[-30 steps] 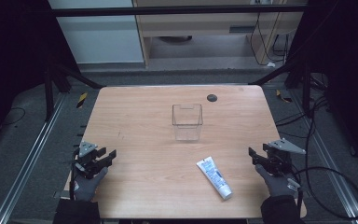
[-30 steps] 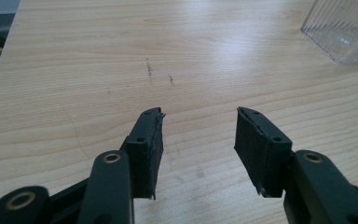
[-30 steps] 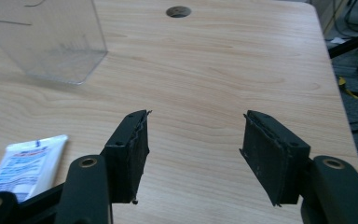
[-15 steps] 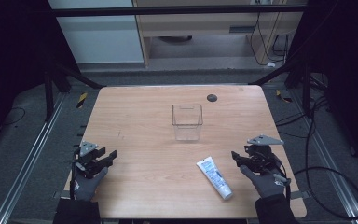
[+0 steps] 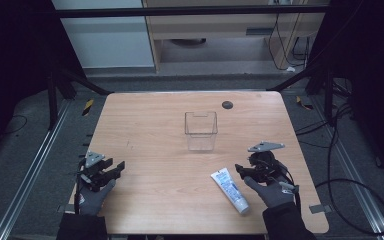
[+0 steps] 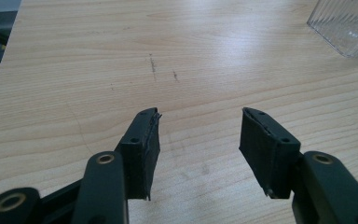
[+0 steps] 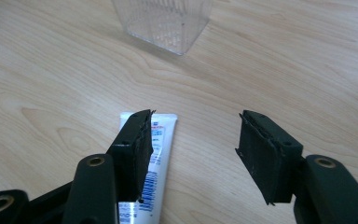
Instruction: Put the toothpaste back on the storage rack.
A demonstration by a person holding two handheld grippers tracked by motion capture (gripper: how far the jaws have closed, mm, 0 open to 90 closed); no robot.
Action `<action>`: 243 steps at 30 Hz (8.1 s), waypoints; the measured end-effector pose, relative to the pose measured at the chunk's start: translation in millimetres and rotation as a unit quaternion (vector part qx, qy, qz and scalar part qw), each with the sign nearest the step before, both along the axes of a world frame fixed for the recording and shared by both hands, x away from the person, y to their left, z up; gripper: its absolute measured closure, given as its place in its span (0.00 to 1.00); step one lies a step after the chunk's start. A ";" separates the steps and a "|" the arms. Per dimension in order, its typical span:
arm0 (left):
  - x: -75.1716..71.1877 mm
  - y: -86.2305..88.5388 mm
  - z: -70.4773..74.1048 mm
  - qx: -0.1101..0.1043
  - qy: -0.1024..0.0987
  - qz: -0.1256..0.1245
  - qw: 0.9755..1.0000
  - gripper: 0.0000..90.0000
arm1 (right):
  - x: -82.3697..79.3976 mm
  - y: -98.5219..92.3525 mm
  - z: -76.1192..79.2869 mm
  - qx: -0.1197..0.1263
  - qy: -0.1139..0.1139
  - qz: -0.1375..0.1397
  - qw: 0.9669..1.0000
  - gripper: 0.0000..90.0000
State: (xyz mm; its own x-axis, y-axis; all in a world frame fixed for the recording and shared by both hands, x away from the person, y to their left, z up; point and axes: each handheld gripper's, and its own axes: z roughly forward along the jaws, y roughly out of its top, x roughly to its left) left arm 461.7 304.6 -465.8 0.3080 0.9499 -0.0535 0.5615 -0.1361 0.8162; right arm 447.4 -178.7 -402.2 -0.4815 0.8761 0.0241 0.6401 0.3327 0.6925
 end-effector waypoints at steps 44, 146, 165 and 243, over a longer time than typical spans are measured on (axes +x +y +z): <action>1.2 -3.1 -1.5 0.007 0.008 -0.012 1.000 0.50 | 10.5 45.6 -36.9 -0.059 0.118 0.047 0.990 0.46; 3.6 -4.0 -2.3 0.008 0.013 -0.012 1.000 0.49 | 17.0 32.5 7.6 0.108 -0.054 0.046 0.992 0.81; 3.9 -2.1 -2.7 0.005 0.013 -0.010 1.000 0.49 | 58.5 59.2 51.3 0.183 -0.165 0.026 0.969 0.81; 4.6 -0.2 -3.2 0.003 0.013 -0.009 1.000 0.50 | 148.5 94.0 -17.5 0.199 -0.208 -0.077 0.955 0.79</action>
State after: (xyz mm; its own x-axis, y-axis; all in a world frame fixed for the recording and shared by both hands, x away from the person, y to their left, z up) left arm 466.3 304.4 -469.0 0.3231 0.9447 -0.0552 0.5797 -0.1515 0.8006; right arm 595.8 -84.7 -419.8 -0.3874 0.8989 0.2048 0.3029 -0.0858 0.9492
